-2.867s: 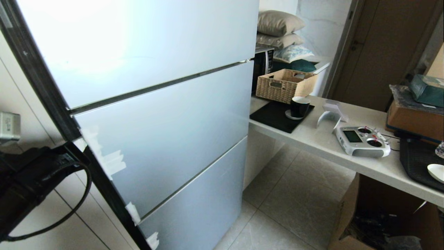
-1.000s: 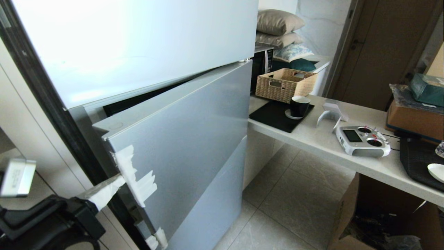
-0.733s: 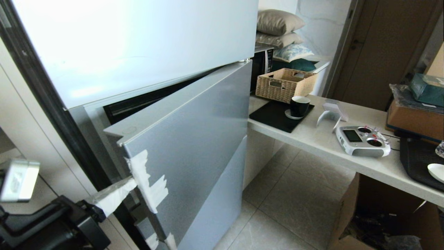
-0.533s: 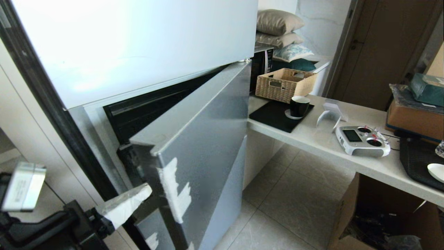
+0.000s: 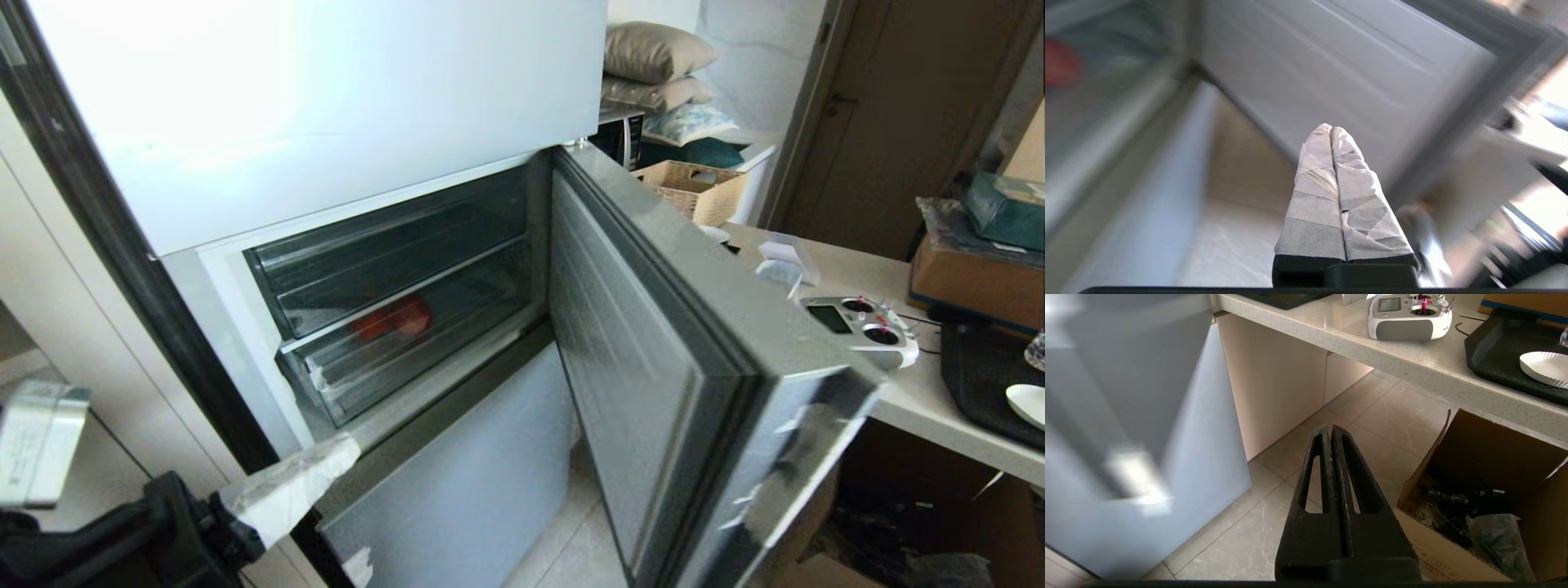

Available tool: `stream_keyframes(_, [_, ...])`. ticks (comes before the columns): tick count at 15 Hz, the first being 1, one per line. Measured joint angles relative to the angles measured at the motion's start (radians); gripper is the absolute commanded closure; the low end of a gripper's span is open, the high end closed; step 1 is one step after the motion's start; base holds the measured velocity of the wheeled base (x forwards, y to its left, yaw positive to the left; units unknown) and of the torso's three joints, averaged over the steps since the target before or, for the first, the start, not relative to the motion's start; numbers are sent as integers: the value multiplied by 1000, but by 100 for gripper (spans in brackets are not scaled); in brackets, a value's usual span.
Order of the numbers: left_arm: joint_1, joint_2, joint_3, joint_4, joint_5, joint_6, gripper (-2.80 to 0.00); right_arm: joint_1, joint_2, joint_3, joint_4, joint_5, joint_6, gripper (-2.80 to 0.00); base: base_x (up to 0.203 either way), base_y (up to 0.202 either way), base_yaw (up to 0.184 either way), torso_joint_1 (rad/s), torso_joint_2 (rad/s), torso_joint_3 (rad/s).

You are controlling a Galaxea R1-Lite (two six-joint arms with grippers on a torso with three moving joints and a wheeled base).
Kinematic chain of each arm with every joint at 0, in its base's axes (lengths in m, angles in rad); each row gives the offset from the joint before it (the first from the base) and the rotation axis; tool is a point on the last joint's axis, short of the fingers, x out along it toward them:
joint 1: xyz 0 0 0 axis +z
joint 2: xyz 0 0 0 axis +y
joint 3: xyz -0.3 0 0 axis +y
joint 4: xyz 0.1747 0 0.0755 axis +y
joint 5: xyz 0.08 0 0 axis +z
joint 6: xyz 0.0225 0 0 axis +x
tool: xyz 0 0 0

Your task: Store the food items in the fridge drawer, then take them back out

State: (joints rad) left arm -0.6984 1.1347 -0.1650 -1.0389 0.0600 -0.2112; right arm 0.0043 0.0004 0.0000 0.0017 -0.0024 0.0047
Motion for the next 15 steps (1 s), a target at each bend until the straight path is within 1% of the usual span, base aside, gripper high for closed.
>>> stream_keyframes(2, [20,-39,-10,21,77,17,0,0,0,0,0,0,0,0,0,0,0,0,0,0])
stream_keyframes(3, [51,-76,-16,48,110,22,0,0,0,0,0,1,0,0,0,0,0,0,0,0])
stream_keyframes(4, [106,-119,-20,85,136,24,0,0,0,0,0,1,-1,0,0,0,0,0,0,0])
stream_keyframes(5, [176,-168,-23,126,152,25,0,0,0,0,0,1,-1,0,0,0,0,0,0,0])
stream_keyframes(8, [429,-359,-13,294,169,29,0,0,0,0,-1,2,-3,0,0,0,0,0,0,0])
stream_keyframes(9, [509,-438,-7,373,168,35,0,0,0,0,-1,2,-3,0,0,0,0,0,0,0])
stream_keyframes(10, [572,-511,-2,459,161,48,0,0,0,0,-1,2,-3,0,0,0,0,0,0,0])
stream_keyframes(11, [615,-593,2,548,144,67,0,0,0,0,-1,2,-3,0,0,0,0,0,0,0])
stream_keyframes(13, [665,-776,13,775,87,128,0,0,0,0,-1,2,-3,0,0,0,0,0,0,0])
stream_keyframes(15, [685,-946,32,1028,21,207,0,0,0,0,-1,2,-5,0,0,0,0,0,0,0])
